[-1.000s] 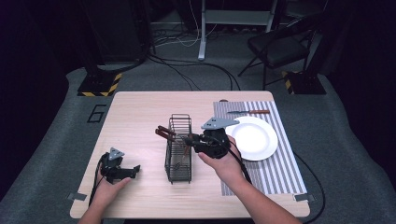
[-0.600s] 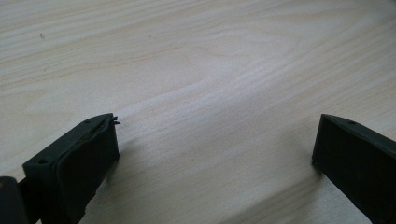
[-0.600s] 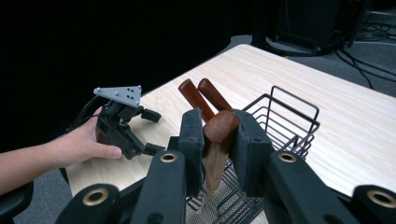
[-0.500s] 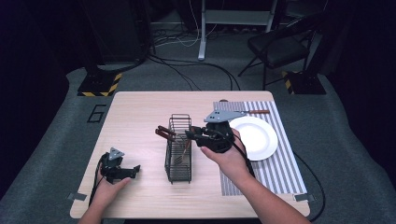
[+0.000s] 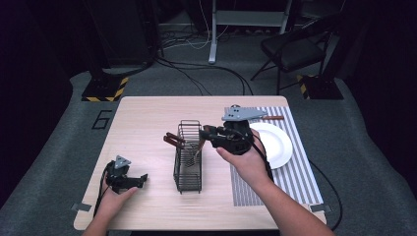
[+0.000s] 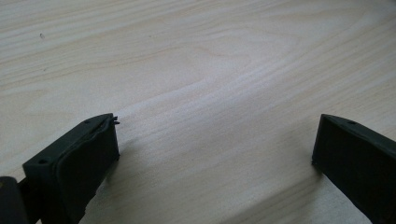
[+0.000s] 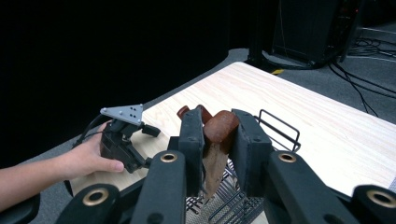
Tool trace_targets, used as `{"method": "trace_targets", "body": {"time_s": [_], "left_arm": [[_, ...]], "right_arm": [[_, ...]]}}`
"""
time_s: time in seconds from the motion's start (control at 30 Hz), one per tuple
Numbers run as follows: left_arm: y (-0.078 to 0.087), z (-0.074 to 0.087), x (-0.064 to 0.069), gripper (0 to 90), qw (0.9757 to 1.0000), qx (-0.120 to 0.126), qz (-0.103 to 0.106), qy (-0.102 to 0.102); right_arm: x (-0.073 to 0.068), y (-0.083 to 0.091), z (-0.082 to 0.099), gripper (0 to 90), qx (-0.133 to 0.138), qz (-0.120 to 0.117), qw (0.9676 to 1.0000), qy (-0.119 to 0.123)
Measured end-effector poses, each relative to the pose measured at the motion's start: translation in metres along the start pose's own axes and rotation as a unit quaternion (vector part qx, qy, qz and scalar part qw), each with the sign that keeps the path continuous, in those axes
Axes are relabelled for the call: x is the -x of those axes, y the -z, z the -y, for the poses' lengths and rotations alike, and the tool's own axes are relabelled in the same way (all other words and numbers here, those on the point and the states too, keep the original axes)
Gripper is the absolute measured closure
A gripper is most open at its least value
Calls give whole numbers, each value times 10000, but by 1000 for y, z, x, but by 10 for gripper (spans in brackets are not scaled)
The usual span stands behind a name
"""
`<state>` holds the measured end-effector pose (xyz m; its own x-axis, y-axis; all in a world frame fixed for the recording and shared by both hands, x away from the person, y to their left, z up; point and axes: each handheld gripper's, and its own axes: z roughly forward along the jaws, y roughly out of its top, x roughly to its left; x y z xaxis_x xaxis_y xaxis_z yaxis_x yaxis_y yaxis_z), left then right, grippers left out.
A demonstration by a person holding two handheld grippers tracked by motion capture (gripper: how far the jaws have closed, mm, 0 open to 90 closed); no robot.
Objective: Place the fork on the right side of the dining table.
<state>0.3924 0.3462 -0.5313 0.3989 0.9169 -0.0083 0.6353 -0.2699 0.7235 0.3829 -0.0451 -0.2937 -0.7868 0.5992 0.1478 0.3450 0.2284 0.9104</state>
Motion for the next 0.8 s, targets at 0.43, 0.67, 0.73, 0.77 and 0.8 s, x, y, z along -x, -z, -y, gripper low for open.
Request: {"method": "trace_targets", "body": {"time_s": [0.43,0.67,0.73,0.77,0.8], "left_arm": [[0,0,0,2,10000,20,6,-7],[0,0,0,2,10000,23,7,-5],[0,0,0,2,10000,20,5,-4],[0,0,0,2,10000,23,4,0],[0,0,0,2,10000,23,4,0]], "right_arm": [[8,17,-6,748,167,34,9998,-79],[14,27,-8,748,248,48,9995,-198],[16,31,-9,748,276,49,9994,-191],[17,35,-10,748,314,56,9993,-211],[17,35,-10,748,314,56,9993,-211]]}}
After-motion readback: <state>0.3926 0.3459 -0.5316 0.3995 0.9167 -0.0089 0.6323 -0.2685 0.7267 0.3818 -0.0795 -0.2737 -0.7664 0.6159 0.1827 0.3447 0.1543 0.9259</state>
